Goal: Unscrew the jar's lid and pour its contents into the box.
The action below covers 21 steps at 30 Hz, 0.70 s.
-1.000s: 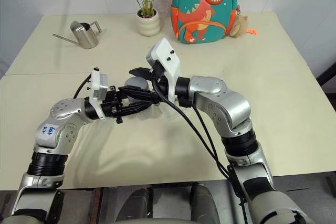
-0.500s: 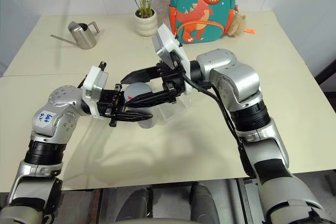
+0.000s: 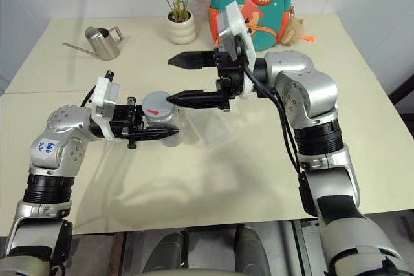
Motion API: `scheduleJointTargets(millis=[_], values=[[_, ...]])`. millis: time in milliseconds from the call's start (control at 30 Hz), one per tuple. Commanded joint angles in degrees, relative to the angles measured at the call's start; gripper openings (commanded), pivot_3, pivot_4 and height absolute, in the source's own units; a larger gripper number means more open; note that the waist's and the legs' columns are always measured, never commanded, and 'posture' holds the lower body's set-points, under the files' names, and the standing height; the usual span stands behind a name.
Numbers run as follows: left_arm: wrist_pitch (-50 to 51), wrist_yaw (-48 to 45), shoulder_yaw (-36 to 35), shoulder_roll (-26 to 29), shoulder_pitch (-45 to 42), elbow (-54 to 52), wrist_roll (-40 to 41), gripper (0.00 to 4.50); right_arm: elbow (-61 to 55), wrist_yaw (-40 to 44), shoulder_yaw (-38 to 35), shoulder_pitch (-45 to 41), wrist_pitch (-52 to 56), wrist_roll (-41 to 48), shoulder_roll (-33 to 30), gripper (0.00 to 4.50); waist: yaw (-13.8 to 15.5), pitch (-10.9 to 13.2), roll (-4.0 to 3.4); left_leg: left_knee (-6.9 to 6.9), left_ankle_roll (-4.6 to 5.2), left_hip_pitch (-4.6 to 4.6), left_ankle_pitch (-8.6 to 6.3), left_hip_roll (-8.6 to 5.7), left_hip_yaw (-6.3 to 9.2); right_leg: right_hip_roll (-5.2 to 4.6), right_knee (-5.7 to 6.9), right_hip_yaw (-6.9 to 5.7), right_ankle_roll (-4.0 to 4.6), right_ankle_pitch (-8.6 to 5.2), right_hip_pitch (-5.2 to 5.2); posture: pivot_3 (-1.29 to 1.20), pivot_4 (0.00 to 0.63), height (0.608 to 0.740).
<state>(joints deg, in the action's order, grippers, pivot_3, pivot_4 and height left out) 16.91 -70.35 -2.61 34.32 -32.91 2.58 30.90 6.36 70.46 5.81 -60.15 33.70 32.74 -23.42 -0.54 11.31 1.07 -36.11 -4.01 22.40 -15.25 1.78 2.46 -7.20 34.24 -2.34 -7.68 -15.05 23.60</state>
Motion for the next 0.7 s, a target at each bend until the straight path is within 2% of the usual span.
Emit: scheduleJointTargets(millis=[33,200,367,700], values=[[-0.9,2.5,-1.1,0.1,0.2,-0.8,-1.2,1.92,-5.4,-3.5,0.1,1.3,0.5,-0.8,0.1,4.47,0.1,0.0,0.0,0.0,0.0,0.01,0.0,0.0,0.0,0.0,0.0,0.0,0.0,0.0,0.01,0.0,0.15,0.74],[2.3,6.2,-0.9,-1.7,-1.4,-0.4,-0.4,1.92,-10.4,-9.3,3.8,3.7,3.6,-2.8,2.2,4.47,0.3,0.0,0.0,-0.01,0.0,0.01,0.0,0.0,-0.01,0.0,0.0,0.01,0.0,0.0,0.01,0.0,0.15,0.74],[3.6,5.8,-0.4,-2.3,-1.5,-1.4,0.1,1.92,-8.5,-13.7,5.2,2.9,4.0,-5.6,4.0,4.47,0.3,0.0,0.0,-0.05,0.03,-0.01,-0.02,0.0,-0.01,0.0,0.14,0.03,0.0,0.0,0.02,0.0,0.15,0.74],[4.0,5.2,-0.5,-2.7,-1.3,-3.1,0.7,1.92,-3.6,-14.3,3.9,0.6,1.6,-7.0,7.0,4.47,0.2,0.0,0.0,-0.03,0.05,-0.01,-0.02,0.0,-0.01,0.02,0.16,0.06,0.0,0.0,0.05,0.0,0.15,0.74]])
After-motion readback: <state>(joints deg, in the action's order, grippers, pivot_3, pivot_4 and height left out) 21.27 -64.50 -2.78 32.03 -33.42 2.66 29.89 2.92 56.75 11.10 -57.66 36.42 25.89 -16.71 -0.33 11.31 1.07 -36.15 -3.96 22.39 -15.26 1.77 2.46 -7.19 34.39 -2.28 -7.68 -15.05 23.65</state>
